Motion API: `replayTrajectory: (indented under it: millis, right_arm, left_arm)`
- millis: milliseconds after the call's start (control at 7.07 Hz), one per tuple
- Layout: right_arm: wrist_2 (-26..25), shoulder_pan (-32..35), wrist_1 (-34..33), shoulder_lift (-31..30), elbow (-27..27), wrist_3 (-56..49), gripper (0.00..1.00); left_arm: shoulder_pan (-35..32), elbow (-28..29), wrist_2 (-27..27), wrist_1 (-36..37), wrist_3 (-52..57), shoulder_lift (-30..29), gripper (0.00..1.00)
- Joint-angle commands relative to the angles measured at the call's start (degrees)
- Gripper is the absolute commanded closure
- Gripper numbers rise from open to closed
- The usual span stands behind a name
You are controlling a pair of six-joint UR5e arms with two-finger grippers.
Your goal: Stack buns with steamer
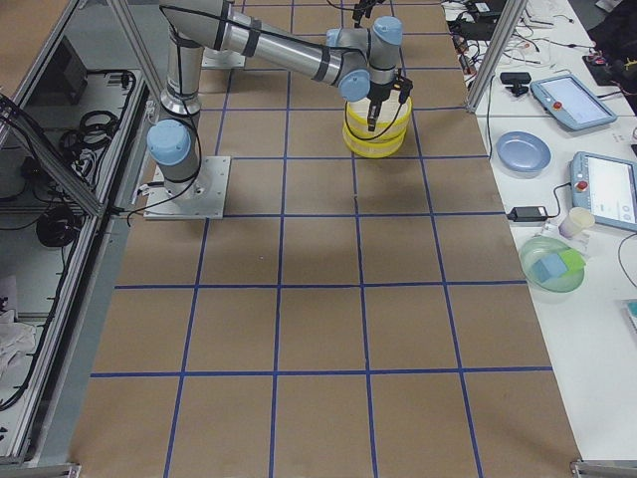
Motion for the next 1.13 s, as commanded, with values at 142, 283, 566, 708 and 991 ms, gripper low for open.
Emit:
replayTrajectory:
  millis: [142, 283, 566, 708, 991]
  right_arm:
    - [0.1, -0.1, -0.3, 0.1, 1.2, 0.0, 1.0]
    - [0.1, -0.1, -0.3, 0.1, 1.2, 0.1, 1.0]
    - [0.0, -0.2, -0.5, 0.1, 1.2, 0.0, 1.0]
    - [-0.1, -0.4, -1.0, 0.1, 1.2, 0.0, 1.0]
    - [0.0, -0.5, -2.1, 0.1, 1.2, 0.0, 1.0]
  left_arm:
    - [0.0, -0.5, 0.0, 1.7, 0.7, -2.4, 0.06]
    - [0.0, -0.8, 0.0, 1.8, 0.6, -2.9, 0.07]
    - [0.0, -0.7, 0.0, 1.8, 0.7, -3.6, 0.35]
    - [0.0, -0.6, 0.1, 1.9, 0.7, -3.8, 0.74]
    - [0.0, -0.3, 0.0, 1.9, -0.5, -3.6, 1.0]
